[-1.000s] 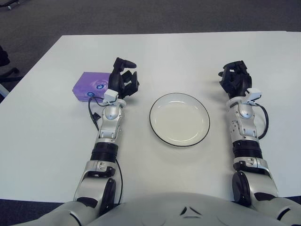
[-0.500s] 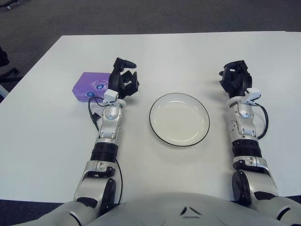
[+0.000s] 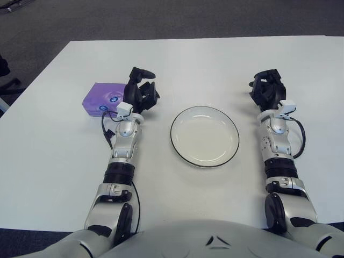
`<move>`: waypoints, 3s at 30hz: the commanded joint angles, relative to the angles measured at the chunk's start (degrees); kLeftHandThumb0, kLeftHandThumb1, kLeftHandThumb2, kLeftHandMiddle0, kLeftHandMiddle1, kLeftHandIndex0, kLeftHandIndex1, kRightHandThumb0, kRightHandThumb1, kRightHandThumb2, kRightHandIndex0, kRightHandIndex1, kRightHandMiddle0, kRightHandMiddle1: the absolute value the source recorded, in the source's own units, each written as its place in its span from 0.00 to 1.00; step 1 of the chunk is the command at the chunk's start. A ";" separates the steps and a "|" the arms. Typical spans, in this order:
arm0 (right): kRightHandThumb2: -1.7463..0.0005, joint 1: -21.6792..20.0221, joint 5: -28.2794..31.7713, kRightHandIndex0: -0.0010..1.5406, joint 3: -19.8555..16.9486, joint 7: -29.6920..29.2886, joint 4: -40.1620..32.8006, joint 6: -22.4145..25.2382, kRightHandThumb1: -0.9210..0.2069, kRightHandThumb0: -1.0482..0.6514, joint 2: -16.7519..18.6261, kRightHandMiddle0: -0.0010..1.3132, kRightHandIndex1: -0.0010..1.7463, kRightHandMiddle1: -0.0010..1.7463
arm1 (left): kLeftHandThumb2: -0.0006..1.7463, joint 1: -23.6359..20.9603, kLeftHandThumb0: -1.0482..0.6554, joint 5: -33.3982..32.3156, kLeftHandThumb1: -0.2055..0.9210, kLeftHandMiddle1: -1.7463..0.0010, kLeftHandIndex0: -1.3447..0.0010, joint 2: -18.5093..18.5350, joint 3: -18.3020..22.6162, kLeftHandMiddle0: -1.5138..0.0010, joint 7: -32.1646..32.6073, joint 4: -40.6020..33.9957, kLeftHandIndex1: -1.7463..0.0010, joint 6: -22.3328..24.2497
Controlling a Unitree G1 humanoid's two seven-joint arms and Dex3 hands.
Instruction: Put the tissue paper into the plate.
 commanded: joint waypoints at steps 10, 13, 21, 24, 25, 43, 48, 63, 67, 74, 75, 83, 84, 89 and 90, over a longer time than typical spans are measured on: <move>0.58 4.55 -0.65 0.48 0.61 0.14 2.63 0.00 0.15 0.40 2.27 0.24 1.00 1.00 | 0.42 7.88 0.40 2.99 0.85 0.00 0.78 -0.77 0.42 0.43 2.08 6.33 0.00 -4.64; 0.57 4.56 -0.63 0.48 0.65 0.17 2.60 0.19 0.16 0.40 2.23 0.24 1.00 1.00 | 0.42 8.35 0.40 4.80 0.85 0.00 0.78 -0.23 0.47 0.43 3.47 4.38 0.00 -6.74; 0.56 4.55 -0.59 0.49 0.75 0.17 2.56 0.56 0.17 0.40 2.23 0.24 1.00 1.00 | 0.42 10.51 0.40 2.90 0.85 0.00 0.78 0.38 1.36 0.43 1.42 -2.70 0.00 -9.32; 0.56 4.53 -0.61 0.49 0.81 0.15 2.49 0.94 0.17 0.40 2.18 0.25 1.00 1.00 | 0.43 11.89 0.40 3.43 0.85 0.00 0.77 0.72 1.45 0.43 1.56 -5.57 0.00 -9.80; 0.56 4.53 -0.62 0.49 0.83 0.15 2.46 1.06 0.18 0.40 2.16 0.25 1.00 1.00 | 0.43 12.19 0.40 3.75 0.84 0.00 0.77 0.81 1.45 0.43 1.73 -6.21 0.00 -9.98; 0.54 4.58 -0.84 0.50 1.08 0.47 1.88 2.84 0.20 0.39 1.83 0.26 1.00 1.00 | 0.33 14.30 0.40 43.16 0.86 0.00 0.67 7.95 3.65 0.42 25.84 -13.19 0.10 -23.16; 0.53 4.47 -0.71 0.50 0.99 0.71 1.95 3.08 0.20 0.39 1.76 0.26 1.00 1.00 | 0.21 13.39 0.40 54.97 0.94 0.00 0.63 13.61 3.16 0.44 33.88 -13.85 0.16 -20.27; 0.53 4.24 0.18 0.50 0.51 2.40 2.26 3.71 0.21 0.39 1.78 0.26 1.00 1.00 | 0.13 9.21 0.40 63.77 1.00 0.30 0.62 27.96 0.54 0.56 40.47 -7.89 0.19 -11.86; 0.53 4.13 0.27 0.50 0.46 2.70 2.63 3.62 0.21 0.39 1.71 0.26 1.00 1.00 | 0.10 8.41 0.29 62.83 1.00 0.64 0.59 32.56 -0.66 0.54 37.12 -6.48 0.61 -10.59; 0.53 3.82 0.28 0.50 0.29 3.22 3.38 3.47 0.21 0.39 1.60 0.26 1.00 1.00 | 0.10 6.60 0.21 61.23 1.00 0.95 0.58 39.22 -2.46 0.58 33.80 -4.30 0.88 -11.07; 0.53 3.79 0.31 0.50 0.29 3.31 3.45 3.52 0.21 0.39 1.57 0.26 1.00 1.00 | 0.10 6.49 0.20 61.12 1.00 0.97 0.59 39.59 -2.71 0.59 33.16 -4.22 0.89 -10.53; 0.53 3.72 0.36 0.51 0.23 3.89 3.62 3.82 0.21 0.39 1.43 0.26 1.00 1.00 | 0.18 3.56 0.11 59.72 1.00 1.00 0.64 41.77 -5.08 0.72 30.99 0.94 0.95 -8.36; 0.53 3.72 0.35 0.51 0.22 3.92 3.62 3.83 0.21 0.39 1.43 0.26 1.00 1.00 | 0.19 3.23 0.09 59.57 1.00 1.00 0.65 41.97 -5.38 0.73 31.04 1.57 0.95 -8.34; 0.53 3.71 0.34 0.51 0.19 4.15 3.69 3.92 0.21 0.39 1.35 0.26 1.00 1.00 | 0.22 0.64 0.06 57.82 1.00 1.00 0.71 43.01 -7.39 0.82 30.45 6.96 0.98 -10.06; 0.53 3.71 0.34 0.51 0.19 4.18 3.66 3.97 0.21 0.39 1.34 0.26 1.00 1.00 | 0.22 0.10 0.05 56.84 1.00 1.00 0.73 43.25 -7.81 0.84 29.27 8.05 0.99 -10.74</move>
